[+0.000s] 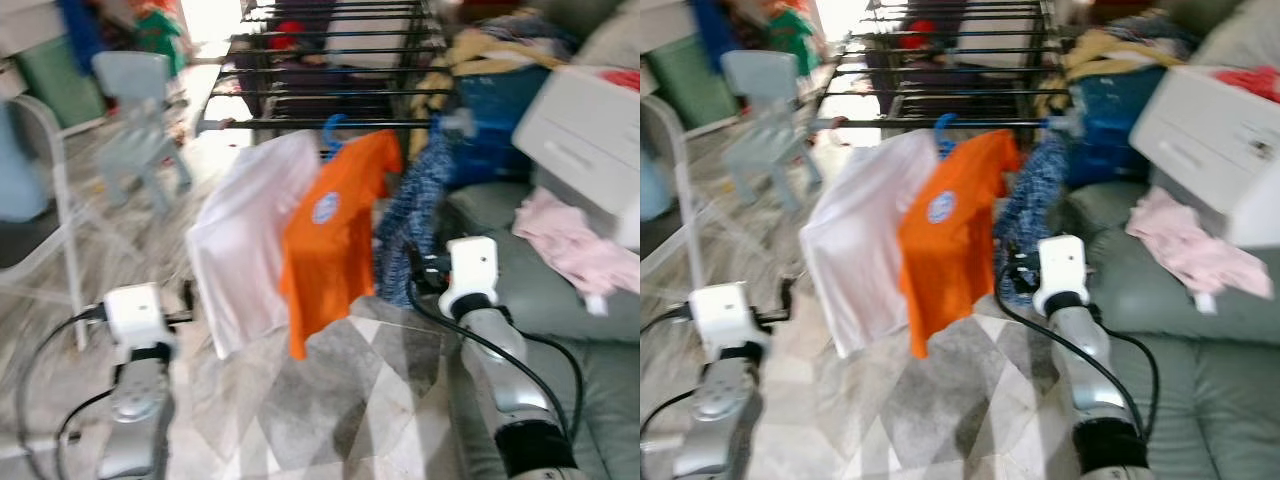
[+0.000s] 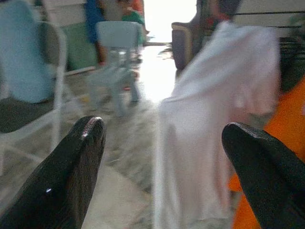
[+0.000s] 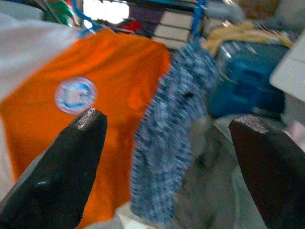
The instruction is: Hang hanger
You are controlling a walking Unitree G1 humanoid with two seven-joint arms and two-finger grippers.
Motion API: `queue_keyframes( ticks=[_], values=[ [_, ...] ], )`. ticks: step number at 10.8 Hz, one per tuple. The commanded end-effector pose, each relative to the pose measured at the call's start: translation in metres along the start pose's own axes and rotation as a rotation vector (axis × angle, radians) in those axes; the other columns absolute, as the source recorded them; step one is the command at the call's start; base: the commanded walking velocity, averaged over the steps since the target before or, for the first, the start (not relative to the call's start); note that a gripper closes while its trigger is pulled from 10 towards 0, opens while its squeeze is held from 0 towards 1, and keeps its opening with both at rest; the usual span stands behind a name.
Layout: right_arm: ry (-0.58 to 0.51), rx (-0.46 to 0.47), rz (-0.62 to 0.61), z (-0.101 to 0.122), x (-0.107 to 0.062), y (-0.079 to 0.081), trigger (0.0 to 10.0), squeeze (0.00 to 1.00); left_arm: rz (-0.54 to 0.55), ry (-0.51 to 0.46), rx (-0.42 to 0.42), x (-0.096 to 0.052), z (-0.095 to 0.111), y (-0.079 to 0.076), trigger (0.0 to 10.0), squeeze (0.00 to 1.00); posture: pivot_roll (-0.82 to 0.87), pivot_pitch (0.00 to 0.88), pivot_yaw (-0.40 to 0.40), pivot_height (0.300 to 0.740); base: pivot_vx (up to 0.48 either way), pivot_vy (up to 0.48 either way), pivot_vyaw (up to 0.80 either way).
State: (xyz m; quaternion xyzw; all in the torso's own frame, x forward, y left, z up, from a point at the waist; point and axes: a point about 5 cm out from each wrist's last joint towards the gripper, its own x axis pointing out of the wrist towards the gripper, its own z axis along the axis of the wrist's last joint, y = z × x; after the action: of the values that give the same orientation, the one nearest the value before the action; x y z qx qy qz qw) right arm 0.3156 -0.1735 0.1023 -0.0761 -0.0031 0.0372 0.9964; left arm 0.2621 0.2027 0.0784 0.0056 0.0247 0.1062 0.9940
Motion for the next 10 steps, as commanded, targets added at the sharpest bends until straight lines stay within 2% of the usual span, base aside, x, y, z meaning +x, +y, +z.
queue_keyframes(
  ticks=[1, 10],
  values=[
    [-0.015, 0.009, 0.002, 0.0062, 0.0008, 0.0019, 10.0, 0.0, 0.012, -0.005, 0.001, -0.0001, 0.0038, 0.0038, 10.0, 0.0, -0.07, 0.0, 0.018, 0.74, 0.0, 0.382, 0.0],
    [0.012, 0.026, 0.005, 0.0032, -0.0067, 0.0074, 10.0, 0.0, -0.057, 0.038, -0.002, -0.0037, 0.003, -0.001, 10.0, 0.0, -0.07, 0.0, 0.026, 0.74, 0.0, 0.48, 0.0]
  ],
)
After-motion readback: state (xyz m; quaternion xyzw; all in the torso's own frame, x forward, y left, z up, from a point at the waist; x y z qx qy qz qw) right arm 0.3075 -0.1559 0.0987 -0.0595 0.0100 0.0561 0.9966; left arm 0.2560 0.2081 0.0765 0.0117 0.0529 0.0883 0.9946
